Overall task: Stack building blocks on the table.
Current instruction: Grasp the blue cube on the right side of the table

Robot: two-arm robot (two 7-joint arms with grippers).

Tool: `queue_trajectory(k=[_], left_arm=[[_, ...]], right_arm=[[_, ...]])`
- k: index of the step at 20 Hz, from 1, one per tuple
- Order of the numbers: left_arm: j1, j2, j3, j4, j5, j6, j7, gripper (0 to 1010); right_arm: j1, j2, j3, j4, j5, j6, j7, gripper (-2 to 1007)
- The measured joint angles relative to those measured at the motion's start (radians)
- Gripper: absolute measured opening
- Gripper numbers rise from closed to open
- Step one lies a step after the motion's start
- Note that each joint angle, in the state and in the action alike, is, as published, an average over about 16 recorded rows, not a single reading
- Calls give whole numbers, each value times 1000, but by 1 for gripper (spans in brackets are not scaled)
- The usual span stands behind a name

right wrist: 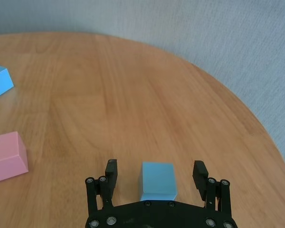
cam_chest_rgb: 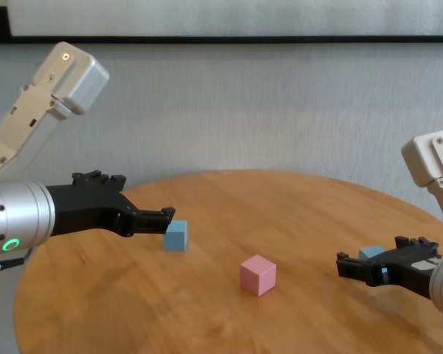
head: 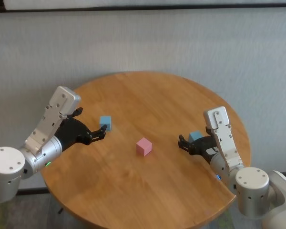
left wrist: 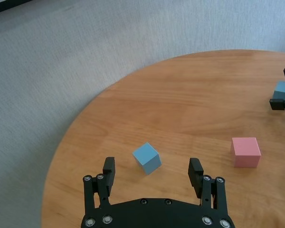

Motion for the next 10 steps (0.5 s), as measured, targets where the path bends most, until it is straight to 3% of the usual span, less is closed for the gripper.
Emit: queue_trajectory(k=[10], left_arm=[[0,0,0,0,0,0,0,1000]], right_arm=[[5,-12,9,17,-29,14,-4,869]])
